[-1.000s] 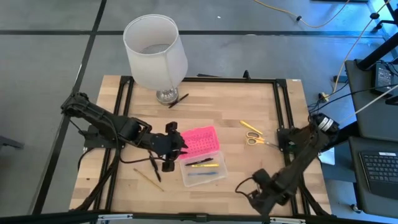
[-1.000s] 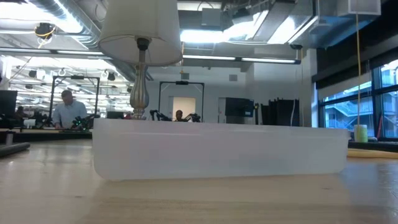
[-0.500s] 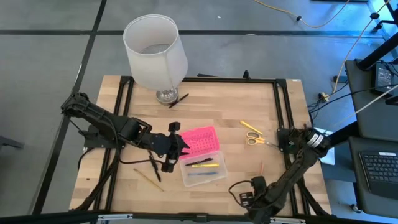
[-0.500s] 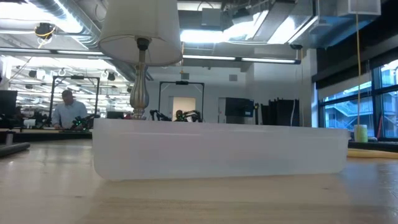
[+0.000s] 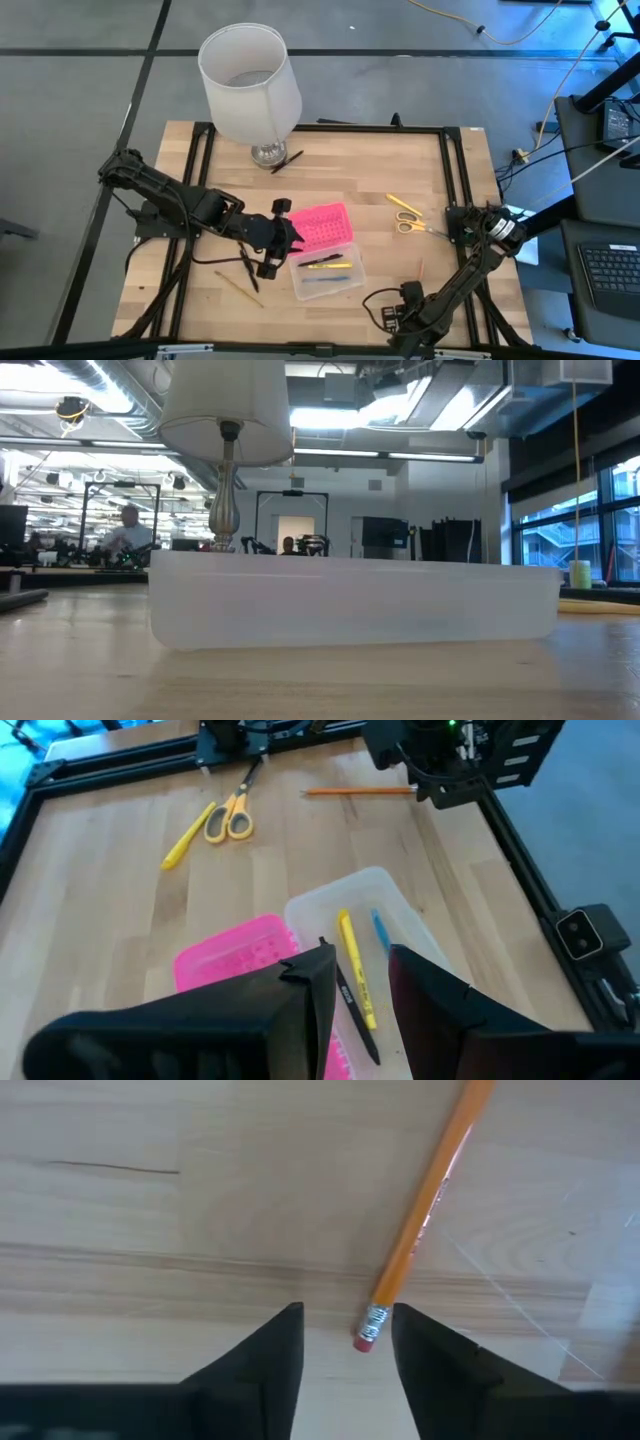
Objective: Pick & place school supplies into a supply box
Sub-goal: Put the orange pencil into the transparent supply box
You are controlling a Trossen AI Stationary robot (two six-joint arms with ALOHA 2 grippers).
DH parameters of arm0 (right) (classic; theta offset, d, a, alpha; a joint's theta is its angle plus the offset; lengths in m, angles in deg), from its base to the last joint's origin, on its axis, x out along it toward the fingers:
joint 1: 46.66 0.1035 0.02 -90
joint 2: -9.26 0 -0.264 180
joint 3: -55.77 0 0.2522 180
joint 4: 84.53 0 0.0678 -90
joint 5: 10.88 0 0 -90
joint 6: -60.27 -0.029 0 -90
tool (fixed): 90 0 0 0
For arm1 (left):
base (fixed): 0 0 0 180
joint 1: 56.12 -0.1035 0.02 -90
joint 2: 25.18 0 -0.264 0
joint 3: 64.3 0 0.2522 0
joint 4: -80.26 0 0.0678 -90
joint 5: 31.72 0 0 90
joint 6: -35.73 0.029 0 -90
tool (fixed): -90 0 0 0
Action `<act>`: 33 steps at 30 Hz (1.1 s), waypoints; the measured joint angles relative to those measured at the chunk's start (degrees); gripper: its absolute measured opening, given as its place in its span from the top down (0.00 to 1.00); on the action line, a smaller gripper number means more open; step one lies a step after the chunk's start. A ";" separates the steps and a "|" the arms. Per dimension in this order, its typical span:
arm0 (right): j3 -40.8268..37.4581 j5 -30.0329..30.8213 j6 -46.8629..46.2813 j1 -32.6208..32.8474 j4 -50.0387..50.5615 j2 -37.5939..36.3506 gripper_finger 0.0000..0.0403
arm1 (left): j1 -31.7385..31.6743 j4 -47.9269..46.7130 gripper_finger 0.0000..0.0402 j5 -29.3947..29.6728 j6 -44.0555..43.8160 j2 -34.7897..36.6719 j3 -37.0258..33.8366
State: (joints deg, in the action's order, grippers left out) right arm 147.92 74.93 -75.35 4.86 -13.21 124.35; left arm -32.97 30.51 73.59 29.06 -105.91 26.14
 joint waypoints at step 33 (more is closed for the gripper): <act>-0.02 3.99 2.65 1.01 -2.20 -0.02 0.51 | -0.02 0.23 0.78 0.00 1.99 0.00 0.02</act>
State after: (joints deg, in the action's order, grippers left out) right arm 147.90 78.92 -72.70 5.88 -15.41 124.33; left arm -32.99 30.74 73.59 31.04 -105.91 26.16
